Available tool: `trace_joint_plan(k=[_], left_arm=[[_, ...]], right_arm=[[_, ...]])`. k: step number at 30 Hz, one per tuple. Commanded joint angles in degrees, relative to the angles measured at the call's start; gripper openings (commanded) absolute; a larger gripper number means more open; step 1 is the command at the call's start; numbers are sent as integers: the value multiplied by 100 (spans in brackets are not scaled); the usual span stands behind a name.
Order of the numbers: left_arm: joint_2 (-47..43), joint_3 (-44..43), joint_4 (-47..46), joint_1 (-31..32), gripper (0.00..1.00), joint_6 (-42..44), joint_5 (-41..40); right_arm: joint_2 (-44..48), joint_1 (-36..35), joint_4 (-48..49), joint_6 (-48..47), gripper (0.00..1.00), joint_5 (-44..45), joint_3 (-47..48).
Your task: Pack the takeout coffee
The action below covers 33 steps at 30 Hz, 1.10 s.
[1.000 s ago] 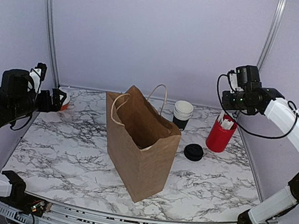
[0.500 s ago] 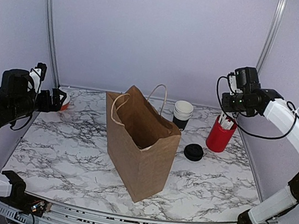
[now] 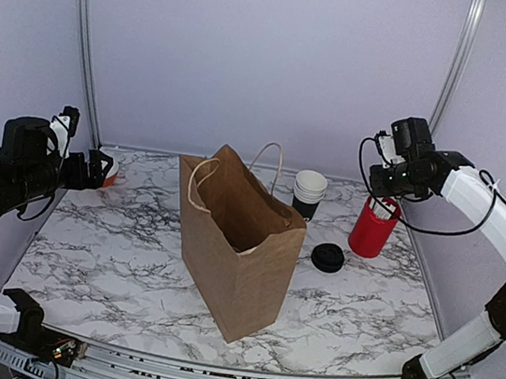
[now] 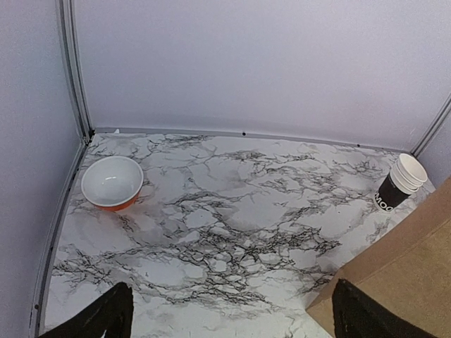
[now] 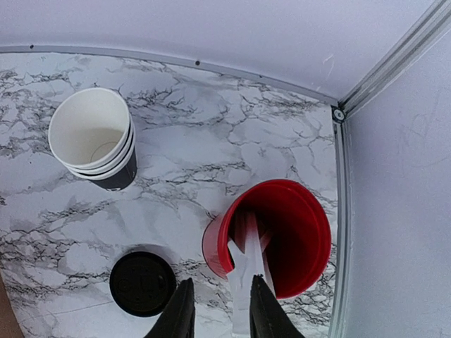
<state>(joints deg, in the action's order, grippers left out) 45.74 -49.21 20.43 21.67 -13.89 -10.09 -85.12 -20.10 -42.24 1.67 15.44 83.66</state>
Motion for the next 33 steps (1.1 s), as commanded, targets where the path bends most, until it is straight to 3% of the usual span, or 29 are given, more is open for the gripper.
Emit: trace_joint_plan(k=[1,19,28,33], left_arm=[[-54,76,-163,-38,99,22,17],[-52,76,-169,-46,99,27,15],[-40,76,-166,-47,99,27,15],[-41,77,-164,-43,99,27,13]], right_arm=[[-228,-12,-220,-4,25,35,359],[-477,-17,-93,16,18,173,477],[-444,-20,-68,45,0,318,544],[-293,-33,-90,58,0,392,678]])
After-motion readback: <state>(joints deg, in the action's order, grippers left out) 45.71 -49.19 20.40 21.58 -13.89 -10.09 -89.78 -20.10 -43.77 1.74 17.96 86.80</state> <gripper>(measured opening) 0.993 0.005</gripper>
